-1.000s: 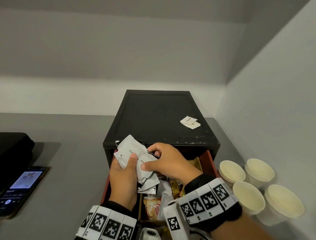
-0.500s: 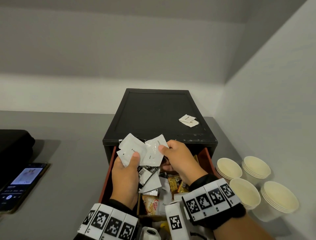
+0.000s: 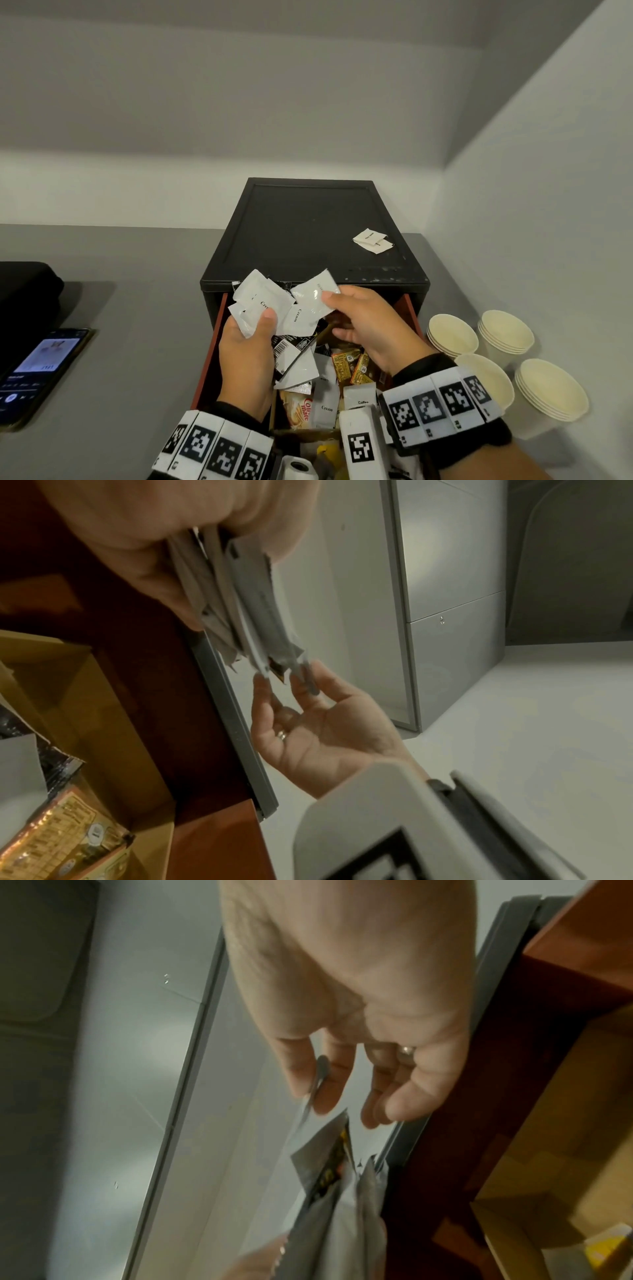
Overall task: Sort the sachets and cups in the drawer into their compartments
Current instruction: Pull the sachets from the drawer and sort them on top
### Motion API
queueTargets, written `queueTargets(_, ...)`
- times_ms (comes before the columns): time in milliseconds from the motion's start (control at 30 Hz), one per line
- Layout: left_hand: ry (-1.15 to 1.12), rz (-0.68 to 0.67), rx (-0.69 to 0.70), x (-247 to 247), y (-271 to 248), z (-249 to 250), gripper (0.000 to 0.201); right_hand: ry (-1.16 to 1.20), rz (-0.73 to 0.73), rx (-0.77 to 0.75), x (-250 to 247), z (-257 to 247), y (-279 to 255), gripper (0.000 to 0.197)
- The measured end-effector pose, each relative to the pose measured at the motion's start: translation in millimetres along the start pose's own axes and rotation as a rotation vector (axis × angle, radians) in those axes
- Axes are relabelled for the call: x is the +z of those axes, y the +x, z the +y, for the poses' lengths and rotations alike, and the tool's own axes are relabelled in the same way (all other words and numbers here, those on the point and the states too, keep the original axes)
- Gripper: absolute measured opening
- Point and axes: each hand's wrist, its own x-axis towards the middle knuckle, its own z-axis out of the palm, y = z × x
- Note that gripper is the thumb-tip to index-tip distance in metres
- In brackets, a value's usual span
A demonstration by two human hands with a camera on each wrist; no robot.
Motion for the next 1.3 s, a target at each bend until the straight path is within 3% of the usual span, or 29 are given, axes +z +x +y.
queueTargets(133,0.037,0.009,-0.006,0.3,0.6,-2.5,0.023,-0.097,0.039,-0.033,2.8,4.0,1.4,0.016)
queueTargets(367,-0.043,0.033,-0.045,-1.9,2.0,2.1,0.023,0.236,0.209,-0.003,-11.9,5.5,7.1,0.005)
queueTargets(500,-0.078,0.055,-0.044,-2.0,3.4,3.5,0.029,0.281,0.292,-0.034,-23.4,8.2,11.0,0.005)
queueTargets(667,-0.069,0.083,-0.044,-5.5,8.0,6.7,0.03,0.179,0.339,-0.096,-27.6,6.6,21.7,0.022)
queueTargets(767,-0.066,0.085,-0.02,-8.0,10.6,14.9,0.025,0.11,0.32,-0.109,-22.9,-4.9,34.6,0.031)
queueTargets(900,-0.067,0.091,0.002,-12.6,18.1,30.0,0.025,0.012,0.29,-0.129,-4.1,-26.7,64.1,0.021)
queueTargets(1033,-0.078,0.089,0.046,-17.2,28.4,46.7,0.025,-0.071,0.243,-0.094,22.4,-46.9,95.3,0.029)
queueTargets(1167,-0.079,0.09,0.08,-21.7,39.6,59.6,0.027,-0.131,0.146,-0.11,52.4,-57.9,117.7,0.018)
queueTargets(1300,-0.086,0.087,0.103,-26.5,47.8,66.7,0.026,-0.189,0.138,-0.154,76.4,-57.1,130.4,0.025)
